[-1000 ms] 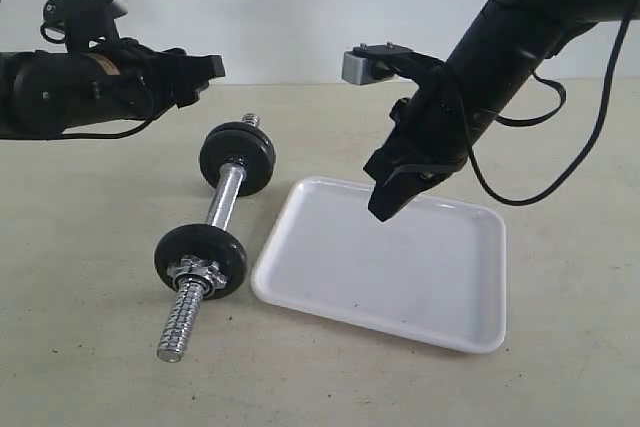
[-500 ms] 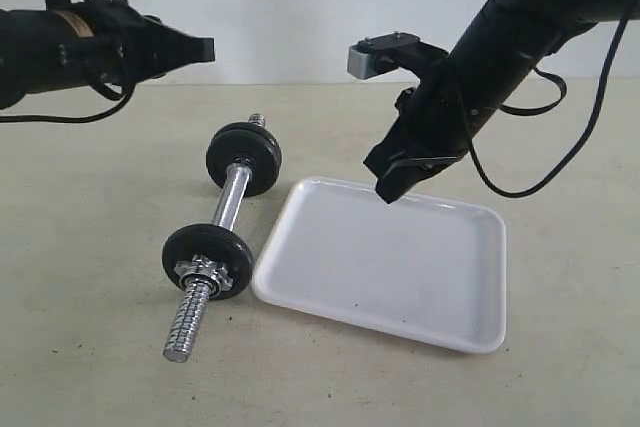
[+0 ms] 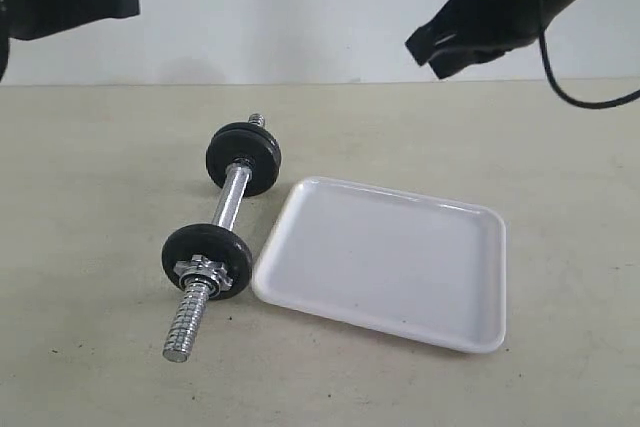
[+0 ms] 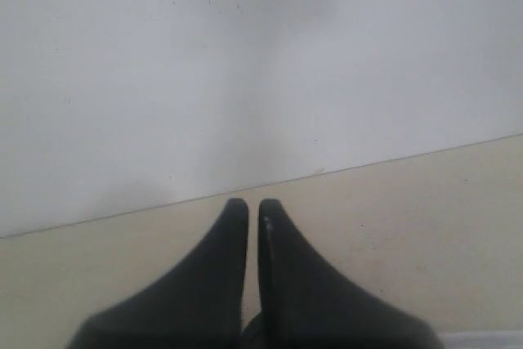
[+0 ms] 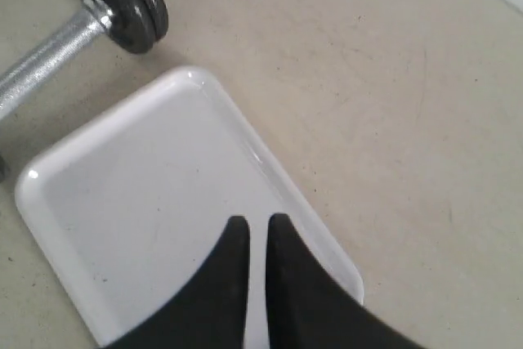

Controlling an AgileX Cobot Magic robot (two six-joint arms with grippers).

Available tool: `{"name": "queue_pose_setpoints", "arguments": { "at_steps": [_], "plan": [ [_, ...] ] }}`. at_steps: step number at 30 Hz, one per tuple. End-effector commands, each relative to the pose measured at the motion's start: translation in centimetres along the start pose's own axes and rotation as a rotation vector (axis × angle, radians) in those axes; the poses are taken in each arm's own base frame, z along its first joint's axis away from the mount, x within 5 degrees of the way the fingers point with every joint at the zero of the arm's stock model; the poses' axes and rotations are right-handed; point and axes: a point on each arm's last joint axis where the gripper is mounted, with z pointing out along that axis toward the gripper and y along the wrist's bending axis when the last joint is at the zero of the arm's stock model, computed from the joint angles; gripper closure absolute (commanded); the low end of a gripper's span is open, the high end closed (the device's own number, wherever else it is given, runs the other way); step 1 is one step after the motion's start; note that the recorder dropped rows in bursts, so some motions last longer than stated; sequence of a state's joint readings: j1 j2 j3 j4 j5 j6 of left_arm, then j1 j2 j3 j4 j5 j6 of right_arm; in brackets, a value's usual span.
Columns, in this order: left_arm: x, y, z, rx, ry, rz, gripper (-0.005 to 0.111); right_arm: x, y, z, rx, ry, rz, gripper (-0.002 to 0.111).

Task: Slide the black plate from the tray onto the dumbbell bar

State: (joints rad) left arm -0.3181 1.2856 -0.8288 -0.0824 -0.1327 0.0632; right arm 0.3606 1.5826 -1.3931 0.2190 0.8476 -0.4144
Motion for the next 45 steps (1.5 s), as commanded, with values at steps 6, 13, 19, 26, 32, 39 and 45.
{"name": "queue_pose_setpoints", "arguments": {
  "at_steps": [6,13,19,26,32,39,45],
  "plan": [
    [1.9,0.2,-9.4,0.0,-0.167,-0.034,0.102,1.7,1.8,-6.9,0.014,-0.156,0.029,0.106],
    [2.8,0.3,-17.7,0.016,-0.37,-0.063,0.102,6.7,4.0,-12.4,0.062,-0.333,0.087,0.106],
    [4.9,0.1,-22.6,0.043,-0.368,-0.043,0.102,12.7,6.1,-16.5,0.131,-0.538,0.052,0.106],
    [6.4,0.1,-26.0,0.05,-0.411,-0.016,0.102,20.3,8.2,-18.4,0.217,-0.775,0.011,0.106],
    [7.9,0.0,-25.4,0.052,-0.259,-0.003,0.102,24.9,9.3,-18.5,0.28,-0.905,-0.032,0.106],
    [8.3,0.1,-24.5,0.043,-0.351,-0.009,0.102,27.0,8.8,-15.5,0.323,-0.857,-0.014,0.106],
    [11.5,0.2,-22.4,0.03,-0.245,0.015,0.102,27.6,8.1,-12.9,0.316,-0.891,0.117,0.106]
  ]
}}
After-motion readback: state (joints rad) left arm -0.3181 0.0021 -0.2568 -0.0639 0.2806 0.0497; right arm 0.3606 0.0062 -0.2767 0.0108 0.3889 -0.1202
